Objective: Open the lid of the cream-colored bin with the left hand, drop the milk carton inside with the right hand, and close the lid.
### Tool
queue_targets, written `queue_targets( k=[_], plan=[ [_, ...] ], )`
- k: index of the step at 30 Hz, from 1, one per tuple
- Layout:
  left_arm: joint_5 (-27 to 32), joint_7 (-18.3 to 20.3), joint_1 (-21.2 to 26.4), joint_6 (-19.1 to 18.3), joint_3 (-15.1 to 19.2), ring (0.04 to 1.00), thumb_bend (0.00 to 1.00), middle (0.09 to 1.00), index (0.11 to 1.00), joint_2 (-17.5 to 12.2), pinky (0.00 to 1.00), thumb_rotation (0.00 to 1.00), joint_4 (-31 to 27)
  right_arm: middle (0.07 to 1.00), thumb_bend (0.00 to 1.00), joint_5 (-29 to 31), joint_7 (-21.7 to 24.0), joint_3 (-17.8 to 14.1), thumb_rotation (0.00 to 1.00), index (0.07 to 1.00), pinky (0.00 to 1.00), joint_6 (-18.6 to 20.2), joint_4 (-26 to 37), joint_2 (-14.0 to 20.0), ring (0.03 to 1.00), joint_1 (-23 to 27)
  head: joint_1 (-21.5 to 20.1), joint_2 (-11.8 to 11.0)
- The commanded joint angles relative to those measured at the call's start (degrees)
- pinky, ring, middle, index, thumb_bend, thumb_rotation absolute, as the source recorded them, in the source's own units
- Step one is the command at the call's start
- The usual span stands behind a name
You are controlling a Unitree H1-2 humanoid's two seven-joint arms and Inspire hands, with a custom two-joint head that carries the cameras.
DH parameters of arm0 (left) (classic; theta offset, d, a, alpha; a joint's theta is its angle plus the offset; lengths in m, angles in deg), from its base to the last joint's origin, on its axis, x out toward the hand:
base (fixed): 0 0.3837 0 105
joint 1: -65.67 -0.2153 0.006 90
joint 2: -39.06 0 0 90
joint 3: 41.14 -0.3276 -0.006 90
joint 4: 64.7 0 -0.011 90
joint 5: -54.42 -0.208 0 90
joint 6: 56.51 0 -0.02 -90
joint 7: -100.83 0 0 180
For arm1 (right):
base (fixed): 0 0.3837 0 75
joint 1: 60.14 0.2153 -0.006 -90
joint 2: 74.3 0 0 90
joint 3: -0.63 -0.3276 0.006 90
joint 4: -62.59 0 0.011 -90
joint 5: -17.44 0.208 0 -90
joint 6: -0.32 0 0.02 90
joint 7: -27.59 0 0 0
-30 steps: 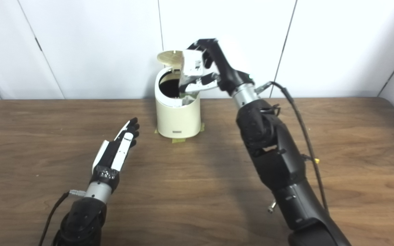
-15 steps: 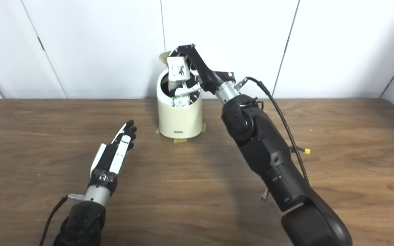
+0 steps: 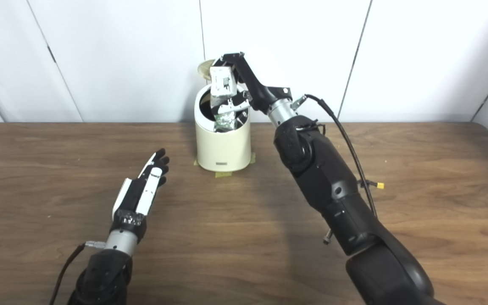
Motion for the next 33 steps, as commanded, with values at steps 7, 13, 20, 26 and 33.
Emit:
queue_targets(
  k=[7, 13, 20, 26, 33],
  plan=[
    [0.09, -0.62, 0.76, 1.49, 0.15, 0.956, 0.52, 0.949, 0.977, 0.63, 0.96, 0.96, -2.46, 0.510, 0.51, 0.30, -2.78, -1.12, 0.00, 0.523, 0.40, -0.29, -0.50, -0.06, 0.401, 3.94, -0.16, 0.25],
    [-0.60, -0.62, 0.45, 1.28, -0.17, 0.961, 0.52, 0.946, 0.974, 0.53, 0.96, 0.98, -2.87, 0.506, 0.51, 0.70, -3.27, -1.11, 0.00, 0.525, 0.40, -1.11, -1.17, -0.10, 0.400, 3.53, -0.23, 0.44],
    [-0.77, -0.50, 0.27, 1.15, -0.36, 0.964, 0.53, 0.945, 0.977, 0.40, 0.97, 0.99, -2.97, 0.505, 0.50, 0.46, -6.31, -0.65, 0.00, 0.523, 0.35, -3.77, -3.91, -0.21, 0.405, 3.55, -0.21, 0.54],
    [-0.57, -0.64, 0.10, 1.11, -0.31, 0.963, 0.51, 0.945, 0.973, 0.61, 0.97, 0.99, -2.99, 0.504, 0.50, 0.56, -7.03, -0.56, 0.00, 0.529, 0.34, -3.66, -4.39, -0.50, 0.404, 3.31, -0.45, 0.79],
    [-0.51, -0.73, 0.05, 1.46, -0.34, 0.964, 0.52, 0.949, 0.978, 0.78, 0.96, 0.98, -2.83, 0.504, 0.50, 1.07, -6.35, -0.52, 0.00, 0.534, 0.33, -4.04, -4.71, -0.46, 0.408, 3.11, -0.34, 0.96]
  ],
)
